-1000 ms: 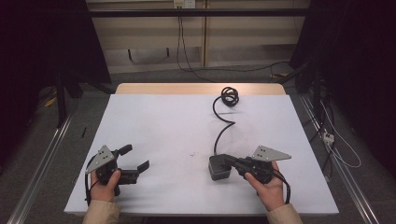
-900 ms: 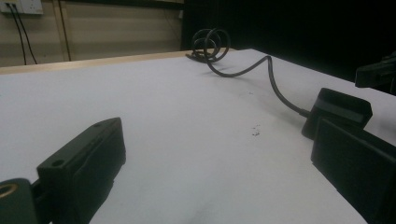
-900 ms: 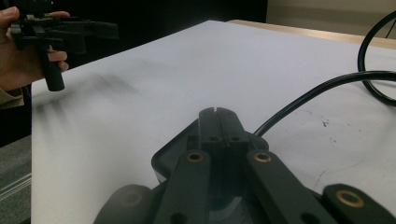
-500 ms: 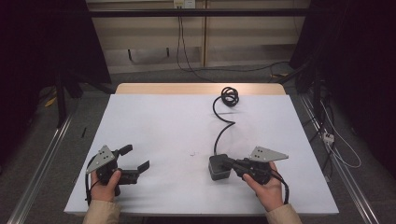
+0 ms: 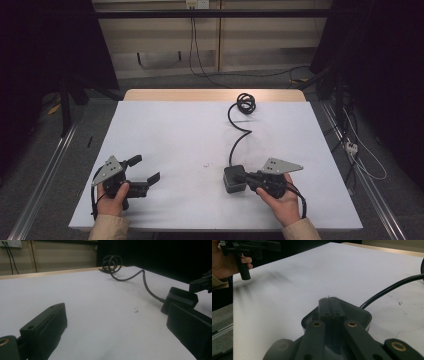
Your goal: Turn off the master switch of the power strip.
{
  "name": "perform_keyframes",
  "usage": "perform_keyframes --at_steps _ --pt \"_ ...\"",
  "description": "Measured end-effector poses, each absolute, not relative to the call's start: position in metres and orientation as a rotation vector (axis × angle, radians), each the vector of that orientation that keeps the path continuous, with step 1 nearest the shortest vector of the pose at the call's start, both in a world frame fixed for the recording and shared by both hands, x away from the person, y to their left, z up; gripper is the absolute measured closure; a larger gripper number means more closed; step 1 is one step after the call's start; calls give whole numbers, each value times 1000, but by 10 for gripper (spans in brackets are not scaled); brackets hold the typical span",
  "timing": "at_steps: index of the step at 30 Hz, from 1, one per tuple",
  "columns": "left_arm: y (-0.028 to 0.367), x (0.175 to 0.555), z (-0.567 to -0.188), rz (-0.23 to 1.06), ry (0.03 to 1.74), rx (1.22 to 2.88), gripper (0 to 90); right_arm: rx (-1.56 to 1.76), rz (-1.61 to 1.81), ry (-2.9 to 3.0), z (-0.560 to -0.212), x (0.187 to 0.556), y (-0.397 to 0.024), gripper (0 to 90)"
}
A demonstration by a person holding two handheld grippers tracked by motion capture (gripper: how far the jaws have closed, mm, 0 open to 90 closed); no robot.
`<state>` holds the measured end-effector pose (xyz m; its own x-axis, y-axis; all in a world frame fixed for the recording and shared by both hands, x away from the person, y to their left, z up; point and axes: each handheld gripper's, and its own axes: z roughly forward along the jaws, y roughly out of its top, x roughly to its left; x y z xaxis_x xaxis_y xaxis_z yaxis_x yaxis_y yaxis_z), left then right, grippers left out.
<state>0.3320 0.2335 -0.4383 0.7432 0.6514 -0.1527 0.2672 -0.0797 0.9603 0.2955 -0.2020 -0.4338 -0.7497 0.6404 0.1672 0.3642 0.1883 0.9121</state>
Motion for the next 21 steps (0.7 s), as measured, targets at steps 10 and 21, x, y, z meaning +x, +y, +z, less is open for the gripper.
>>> perform_keyframes --at_steps 10,21 --pt "234 332 -438 373 744 1664 27 954 1571 2219 -434 296 -202 900" --pt "234 332 -438 372 744 1665 27 946 1553 2224 -436 296 -202 900"
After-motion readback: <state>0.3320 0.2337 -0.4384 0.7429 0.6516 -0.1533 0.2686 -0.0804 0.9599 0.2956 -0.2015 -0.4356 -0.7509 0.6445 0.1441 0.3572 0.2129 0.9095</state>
